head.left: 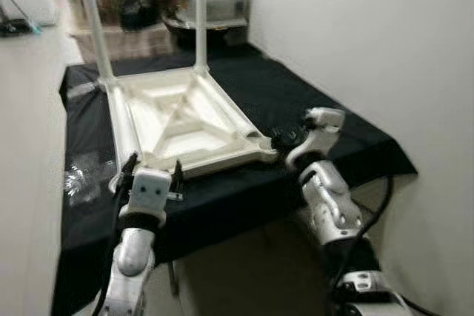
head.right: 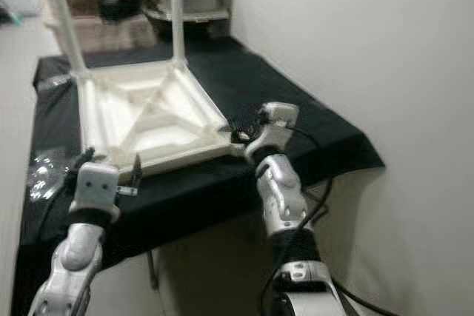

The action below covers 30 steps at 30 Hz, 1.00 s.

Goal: Building children table

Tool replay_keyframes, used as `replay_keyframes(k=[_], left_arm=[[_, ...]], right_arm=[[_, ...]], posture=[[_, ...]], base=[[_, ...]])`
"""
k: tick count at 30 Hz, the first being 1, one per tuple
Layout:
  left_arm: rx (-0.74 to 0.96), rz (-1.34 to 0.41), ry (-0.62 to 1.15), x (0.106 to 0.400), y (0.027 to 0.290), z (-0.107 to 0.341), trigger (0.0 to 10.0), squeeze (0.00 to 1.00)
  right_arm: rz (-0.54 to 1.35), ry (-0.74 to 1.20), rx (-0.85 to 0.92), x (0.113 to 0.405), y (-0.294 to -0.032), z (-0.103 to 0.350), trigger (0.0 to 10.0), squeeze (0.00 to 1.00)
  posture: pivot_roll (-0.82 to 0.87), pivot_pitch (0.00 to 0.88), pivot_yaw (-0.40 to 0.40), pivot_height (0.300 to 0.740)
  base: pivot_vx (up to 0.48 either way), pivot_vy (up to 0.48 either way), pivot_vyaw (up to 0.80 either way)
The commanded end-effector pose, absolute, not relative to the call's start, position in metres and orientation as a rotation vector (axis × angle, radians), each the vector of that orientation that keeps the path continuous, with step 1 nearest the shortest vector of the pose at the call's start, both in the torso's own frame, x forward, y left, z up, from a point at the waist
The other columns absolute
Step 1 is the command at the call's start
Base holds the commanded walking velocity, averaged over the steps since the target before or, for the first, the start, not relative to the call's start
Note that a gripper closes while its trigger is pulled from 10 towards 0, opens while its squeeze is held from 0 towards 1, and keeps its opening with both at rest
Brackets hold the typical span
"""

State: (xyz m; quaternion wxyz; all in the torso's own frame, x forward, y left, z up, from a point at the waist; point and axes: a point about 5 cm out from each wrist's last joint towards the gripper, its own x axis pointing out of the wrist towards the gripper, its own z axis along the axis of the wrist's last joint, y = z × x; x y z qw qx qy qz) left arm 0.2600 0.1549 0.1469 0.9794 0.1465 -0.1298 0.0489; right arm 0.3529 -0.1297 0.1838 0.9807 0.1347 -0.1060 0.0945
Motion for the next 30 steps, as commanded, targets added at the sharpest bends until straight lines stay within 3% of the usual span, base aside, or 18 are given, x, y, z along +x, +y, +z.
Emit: replay_keyframes(k=[1,18,30], left_arm=[[0.285,0.092,-0.243,0.261,0.155,0.143,10.0,0.0],[0.234,0.067,-0.231,0.268,0.148,0.139,10.0,0.0],[0.2,0.072,-0.247,0.269,0.149,0.143,10.0,0.0]], right_arm=[[0.203,-0.196,0.239,0.349,-0.122,0.182,10.0,0.0],[0.258,-0.246,0.073,0.336,-0.105,0.193,10.0,0.0],[0.272,-0.225,0.059,0.336,-0.1,0.192,10.0,0.0]], posture=[[-0.05,0.0,-0.025,0.74],[-0.09,0.0,0.006,0.74],[-0.06,0.0,-0.024,0.74]], base=[[0.0,0.0,0.0],[0.0,0.0,0.05],[0.355,0.0,0.52]])
